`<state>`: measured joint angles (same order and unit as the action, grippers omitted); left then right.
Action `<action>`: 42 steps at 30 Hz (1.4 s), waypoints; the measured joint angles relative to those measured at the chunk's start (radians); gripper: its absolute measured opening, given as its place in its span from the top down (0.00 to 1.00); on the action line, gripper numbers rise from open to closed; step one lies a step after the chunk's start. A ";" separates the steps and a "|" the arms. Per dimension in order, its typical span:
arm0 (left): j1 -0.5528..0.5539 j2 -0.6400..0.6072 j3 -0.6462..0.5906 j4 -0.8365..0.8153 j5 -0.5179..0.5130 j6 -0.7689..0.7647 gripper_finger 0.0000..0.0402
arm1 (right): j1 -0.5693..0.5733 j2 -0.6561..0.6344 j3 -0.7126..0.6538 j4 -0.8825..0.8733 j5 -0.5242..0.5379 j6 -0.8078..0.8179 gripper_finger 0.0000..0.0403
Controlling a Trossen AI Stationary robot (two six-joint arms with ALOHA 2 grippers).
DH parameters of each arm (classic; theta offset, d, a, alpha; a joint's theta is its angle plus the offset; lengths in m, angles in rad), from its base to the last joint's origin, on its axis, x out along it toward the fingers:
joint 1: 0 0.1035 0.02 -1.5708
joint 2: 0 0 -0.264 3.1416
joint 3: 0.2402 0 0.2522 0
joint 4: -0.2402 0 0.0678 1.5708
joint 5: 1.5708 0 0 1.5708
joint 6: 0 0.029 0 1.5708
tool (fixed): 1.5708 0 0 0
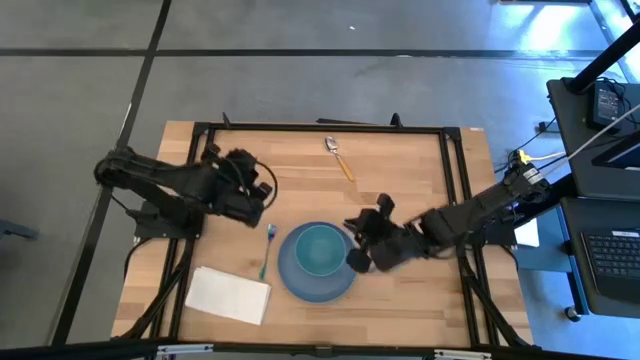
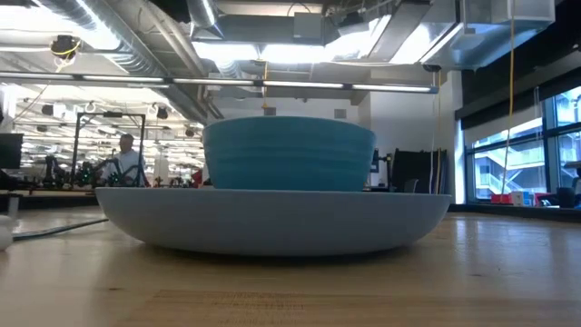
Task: Set table place
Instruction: Put the spoon into the bowl
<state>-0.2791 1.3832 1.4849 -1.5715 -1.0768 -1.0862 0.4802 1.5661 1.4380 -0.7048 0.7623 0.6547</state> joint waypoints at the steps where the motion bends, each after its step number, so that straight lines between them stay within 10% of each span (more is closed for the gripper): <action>1: 0.014 -0.008 0.000 0.000 -0.009 0.010 0.80 | -0.030 0.000 0.000 -0.029 -0.043 -0.011 0.90; 18: 0.183 -0.025 0.000 0.000 -0.002 0.131 0.83 | -0.575 0.001 -0.001 -0.091 -0.490 -0.219 0.90; 25: 0.211 -0.025 0.000 0.001 -0.003 0.147 0.84 | -0.740 0.014 -0.001 -0.057 -0.468 -0.368 0.90; 42: 0.257 -0.025 0.000 0.001 -0.004 0.180 0.80 | -0.885 0.221 0.052 0.025 -0.707 -0.475 0.90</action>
<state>-0.0220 1.3586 1.4844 -1.5710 -1.0805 -0.9058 -0.4049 1.7876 1.4896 -0.6799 0.0551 0.1799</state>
